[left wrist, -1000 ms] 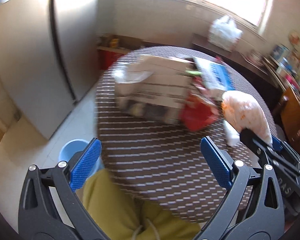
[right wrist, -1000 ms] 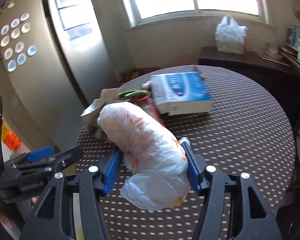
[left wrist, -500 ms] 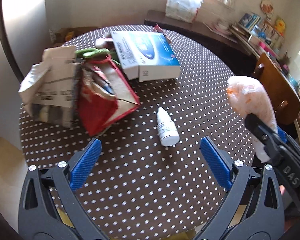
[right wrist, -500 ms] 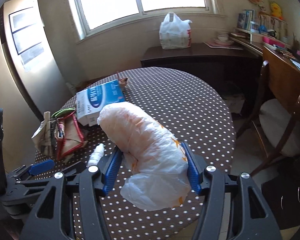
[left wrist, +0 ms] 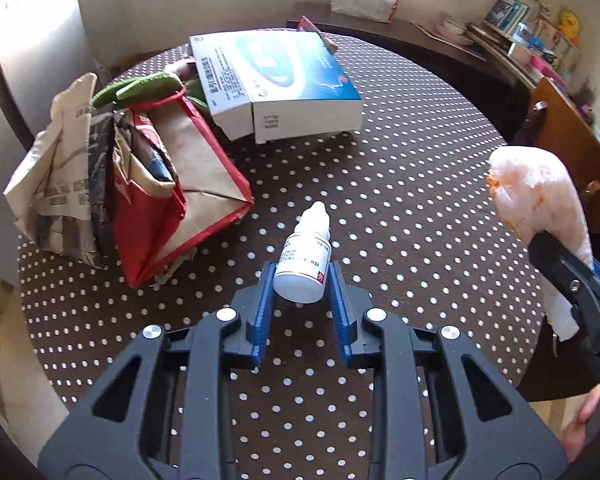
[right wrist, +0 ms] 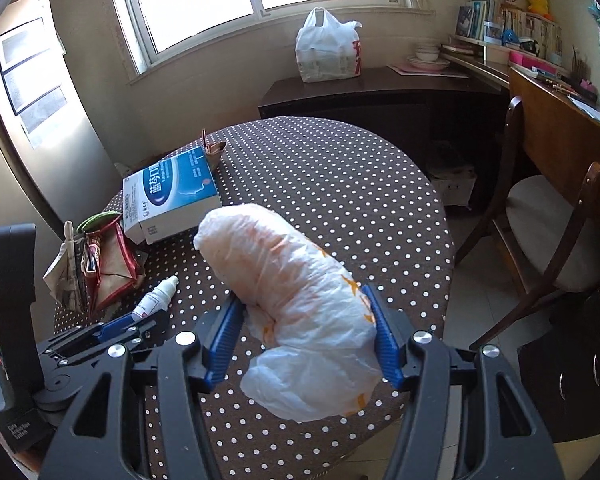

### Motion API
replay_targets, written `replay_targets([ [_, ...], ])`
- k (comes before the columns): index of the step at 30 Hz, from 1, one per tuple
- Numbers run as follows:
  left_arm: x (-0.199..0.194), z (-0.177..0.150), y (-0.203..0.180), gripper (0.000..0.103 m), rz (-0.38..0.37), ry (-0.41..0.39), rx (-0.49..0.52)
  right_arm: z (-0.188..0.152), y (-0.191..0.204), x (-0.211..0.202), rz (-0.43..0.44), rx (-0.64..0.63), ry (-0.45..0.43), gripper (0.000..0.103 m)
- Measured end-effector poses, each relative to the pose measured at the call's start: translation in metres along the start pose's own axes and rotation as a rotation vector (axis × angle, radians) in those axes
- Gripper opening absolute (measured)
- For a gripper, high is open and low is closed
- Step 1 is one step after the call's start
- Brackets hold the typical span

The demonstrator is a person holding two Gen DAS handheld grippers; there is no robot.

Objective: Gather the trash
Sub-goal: 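Lift the plastic bundle with the right tool while the left tool grasps the white bottle, then carry both items over the blue wastebasket and open both tools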

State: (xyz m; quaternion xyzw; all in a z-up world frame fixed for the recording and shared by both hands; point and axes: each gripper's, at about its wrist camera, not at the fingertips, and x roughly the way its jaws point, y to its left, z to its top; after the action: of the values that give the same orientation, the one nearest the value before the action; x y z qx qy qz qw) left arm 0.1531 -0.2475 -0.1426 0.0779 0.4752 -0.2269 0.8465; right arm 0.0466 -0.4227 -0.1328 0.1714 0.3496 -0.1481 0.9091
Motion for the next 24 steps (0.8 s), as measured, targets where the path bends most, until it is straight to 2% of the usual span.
replay_targets([
  [6,-0.02,-0.003,0.01,0.026,0.008,-0.046,-0.014,0.001,0.01,-0.005,0.023,-0.01,-0.011,0.059],
  [13,-0.056,-0.008,0.031,0.025,0.011,-0.12,-0.048,0.006,0.044,-0.017,0.067,-0.07,-0.061,0.059],
  [18,-0.084,-0.01,0.059,0.025,0.036,-0.18,-0.104,0.011,0.078,-0.029,0.143,-0.132,-0.102,0.059],
  [24,-0.119,-0.021,0.108,0.025,0.107,-0.245,-0.198,0.013,0.142,-0.04,0.278,-0.245,-0.136,0.059],
])
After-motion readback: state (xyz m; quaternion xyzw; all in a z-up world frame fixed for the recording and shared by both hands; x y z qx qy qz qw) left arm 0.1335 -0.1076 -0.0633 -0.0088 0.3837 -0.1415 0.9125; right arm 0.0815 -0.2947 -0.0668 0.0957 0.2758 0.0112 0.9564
